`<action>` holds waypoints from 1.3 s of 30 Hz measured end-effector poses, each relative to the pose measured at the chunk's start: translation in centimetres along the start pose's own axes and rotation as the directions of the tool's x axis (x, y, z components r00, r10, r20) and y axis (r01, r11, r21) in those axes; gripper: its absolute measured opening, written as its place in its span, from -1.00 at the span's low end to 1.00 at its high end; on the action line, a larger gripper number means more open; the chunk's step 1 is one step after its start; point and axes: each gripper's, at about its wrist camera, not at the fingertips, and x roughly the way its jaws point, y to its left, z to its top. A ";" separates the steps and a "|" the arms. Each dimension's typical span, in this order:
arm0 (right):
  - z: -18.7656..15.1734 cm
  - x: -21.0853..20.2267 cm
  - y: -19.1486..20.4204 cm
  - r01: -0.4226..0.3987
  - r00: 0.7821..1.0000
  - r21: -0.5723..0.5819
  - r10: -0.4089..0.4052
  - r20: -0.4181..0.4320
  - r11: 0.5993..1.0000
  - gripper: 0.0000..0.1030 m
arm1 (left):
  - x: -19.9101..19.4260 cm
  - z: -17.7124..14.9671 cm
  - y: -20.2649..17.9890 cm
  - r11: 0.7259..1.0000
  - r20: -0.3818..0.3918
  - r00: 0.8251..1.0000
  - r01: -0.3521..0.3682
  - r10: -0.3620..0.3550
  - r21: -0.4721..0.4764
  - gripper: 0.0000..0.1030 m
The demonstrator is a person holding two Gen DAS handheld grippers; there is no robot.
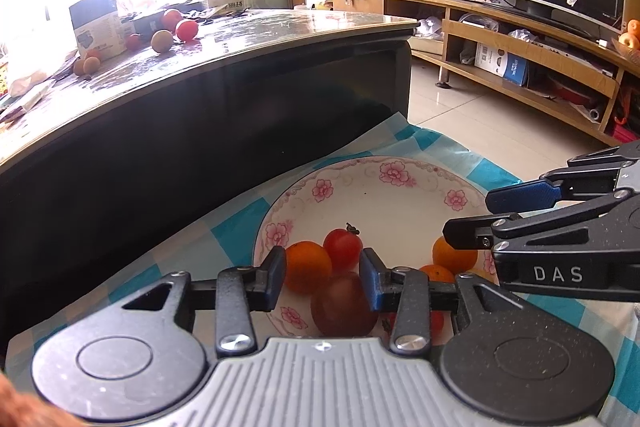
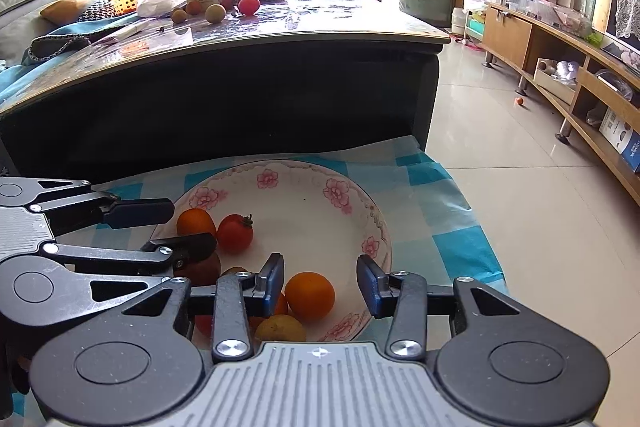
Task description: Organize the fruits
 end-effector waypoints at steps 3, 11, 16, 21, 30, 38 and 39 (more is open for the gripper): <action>0.0 -0.4 0.0 0.008 1.000 0.001 -0.008 -0.003 1.000 -0.28 | -0.8 0.0 0.0 1.000 0.003 1.000 -0.007 0.007 -0.005 -0.05; 0.2 -1.5 0.2 0.029 1.000 0.004 -0.029 -0.004 1.000 -0.26 | -3.0 -0.7 -0.6 1.000 0.000 1.000 -0.021 0.021 -0.014 0.00; -0.2 -2.2 0.5 0.034 0.999 -0.004 -0.034 -0.009 0.999 -0.16 | -4.1 -1.3 -1.1 0.999 -0.005 1.000 -0.025 0.025 -0.026 0.07; -0.6 -2.8 0.4 0.037 0.999 0.001 -0.037 -0.007 0.999 -0.14 | -4.4 -1.5 -1.2 0.999 -0.010 0.999 -0.034 0.033 -0.043 0.09; -1.8 -4.1 0.2 0.040 0.999 0.022 -0.039 -0.018 0.999 -0.14 | -6.4 -2.6 -1.1 0.994 -0.029 0.999 -0.048 0.045 -0.099 0.19; -3.8 -6.5 1.2 0.029 0.999 0.069 -0.027 -0.032 0.997 -0.10 | -8.5 -4.2 -2.5 0.993 -0.049 0.997 -0.065 0.060 -0.102 0.41; -4.1 -6.7 1.4 0.031 0.999 0.070 -0.029 -0.035 0.997 -0.10 | -8.7 -4.4 -2.6 0.992 -0.051 0.997 -0.068 0.063 -0.107 0.43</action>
